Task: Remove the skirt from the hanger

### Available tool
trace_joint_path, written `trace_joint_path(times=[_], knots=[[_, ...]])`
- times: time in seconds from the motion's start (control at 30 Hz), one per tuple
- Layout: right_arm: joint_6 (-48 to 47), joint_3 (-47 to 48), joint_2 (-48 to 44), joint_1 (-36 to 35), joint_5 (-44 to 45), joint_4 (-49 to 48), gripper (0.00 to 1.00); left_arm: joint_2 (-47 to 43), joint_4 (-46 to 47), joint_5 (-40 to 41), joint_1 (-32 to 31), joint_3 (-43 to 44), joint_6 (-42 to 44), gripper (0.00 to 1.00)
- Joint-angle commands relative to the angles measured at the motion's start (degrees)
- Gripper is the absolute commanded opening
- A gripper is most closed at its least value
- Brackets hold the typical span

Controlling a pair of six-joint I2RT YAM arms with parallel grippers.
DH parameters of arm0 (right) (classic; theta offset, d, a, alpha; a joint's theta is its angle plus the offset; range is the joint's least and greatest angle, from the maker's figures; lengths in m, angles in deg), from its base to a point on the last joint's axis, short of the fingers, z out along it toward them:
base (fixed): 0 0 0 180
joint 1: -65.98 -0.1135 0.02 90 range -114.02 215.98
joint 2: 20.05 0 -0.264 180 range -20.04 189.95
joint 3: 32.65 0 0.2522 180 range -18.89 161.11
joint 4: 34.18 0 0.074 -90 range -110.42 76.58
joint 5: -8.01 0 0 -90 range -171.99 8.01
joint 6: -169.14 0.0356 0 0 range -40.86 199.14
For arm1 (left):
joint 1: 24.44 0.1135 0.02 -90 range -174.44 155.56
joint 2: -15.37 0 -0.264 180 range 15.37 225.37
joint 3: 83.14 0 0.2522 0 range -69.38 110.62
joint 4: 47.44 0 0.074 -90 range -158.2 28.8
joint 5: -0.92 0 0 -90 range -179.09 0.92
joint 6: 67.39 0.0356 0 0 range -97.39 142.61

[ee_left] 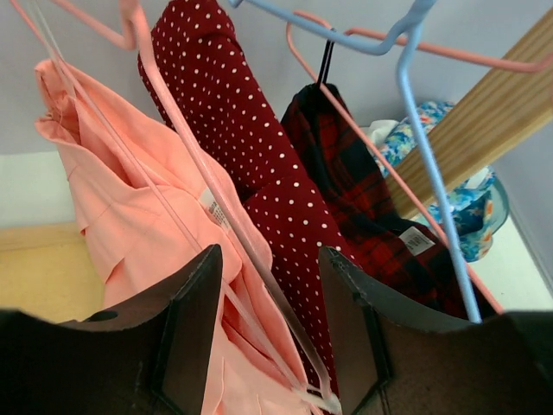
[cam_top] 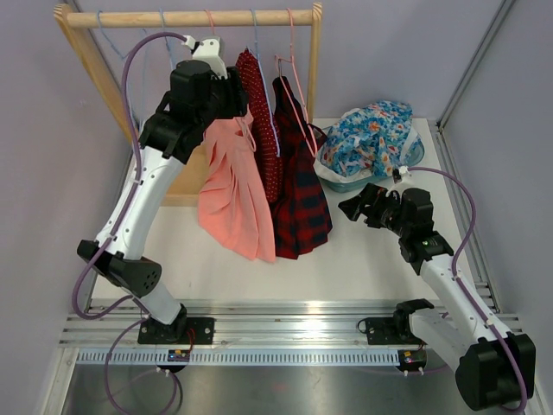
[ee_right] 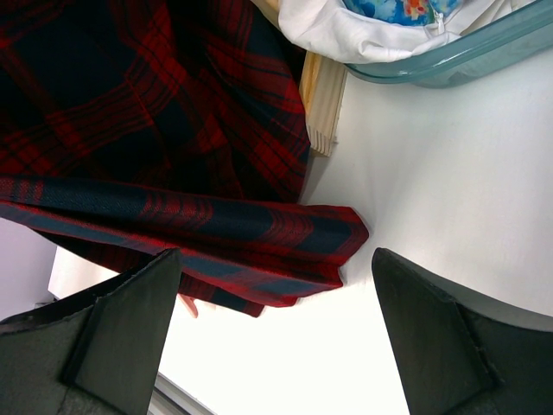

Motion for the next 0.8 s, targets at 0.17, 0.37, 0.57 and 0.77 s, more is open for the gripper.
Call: trace_joint_path(times=[0.17,0.37,0.57,0.77], knots=[[-0.38,-0.03,-0.25,-0.51,-0.44,-0.48,1.0,-0.6,5.11,7.31,-1.33,1.29,0.63,0.42],[-0.21,-0.03,0.28,-0.42,-1.06,-0.83,0.99,0.81,4.85,10.74,-1.33,1.99,0.11,0.0],[-0.21,-0.21,0.55,-0.42,-1.84,-1.7,0.99,2.49,1.06,13.47,-1.33,6.38,0.37,0.0],[-0.38,-1.09,-2.08,-1.47,-6.16,-6.8,0.99,-1.03,-2.52,16.54,-1.59,11.73,3.27,0.0]])
